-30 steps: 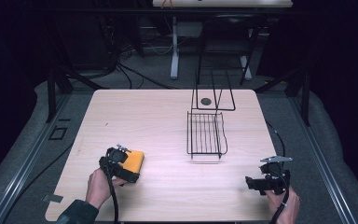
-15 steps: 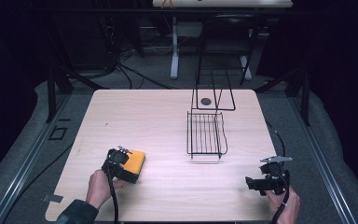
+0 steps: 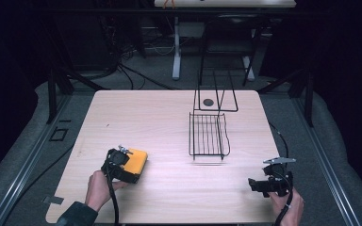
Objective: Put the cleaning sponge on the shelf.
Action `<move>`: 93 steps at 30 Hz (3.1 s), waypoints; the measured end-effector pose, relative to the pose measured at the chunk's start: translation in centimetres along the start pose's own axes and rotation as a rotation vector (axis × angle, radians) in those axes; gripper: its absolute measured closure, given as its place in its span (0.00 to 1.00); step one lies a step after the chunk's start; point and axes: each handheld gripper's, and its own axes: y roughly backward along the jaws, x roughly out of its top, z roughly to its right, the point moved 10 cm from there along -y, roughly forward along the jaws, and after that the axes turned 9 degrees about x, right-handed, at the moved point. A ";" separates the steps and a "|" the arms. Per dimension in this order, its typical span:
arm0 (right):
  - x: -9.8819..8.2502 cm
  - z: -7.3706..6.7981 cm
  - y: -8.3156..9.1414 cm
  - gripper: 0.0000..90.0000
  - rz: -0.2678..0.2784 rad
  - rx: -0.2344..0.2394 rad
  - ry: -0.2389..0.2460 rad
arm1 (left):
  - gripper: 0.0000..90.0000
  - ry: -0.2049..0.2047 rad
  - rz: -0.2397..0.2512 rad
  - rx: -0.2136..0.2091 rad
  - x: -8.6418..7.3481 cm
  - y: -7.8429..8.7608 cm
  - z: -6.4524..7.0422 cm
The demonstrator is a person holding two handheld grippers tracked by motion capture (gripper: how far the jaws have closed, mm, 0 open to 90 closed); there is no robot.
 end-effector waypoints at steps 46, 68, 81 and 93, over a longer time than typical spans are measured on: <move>0.6 -0.8 -0.7 0.07 0.002 0.001 0.049 | 0.24 -0.106 0.107 -0.027 5.6 2.2 2.9; 0.7 -1.0 -0.7 0.07 0.000 0.011 0.062 | 0.24 -0.132 0.179 -0.033 10.3 4.6 4.2; 0.9 -1.1 -0.6 0.07 0.014 0.017 0.061 | 0.25 -0.145 0.206 -0.052 12.3 5.1 5.2; 1.0 -1.4 -0.5 0.07 0.015 0.013 0.069 | 0.25 -0.175 0.226 -0.074 14.1 5.4 7.0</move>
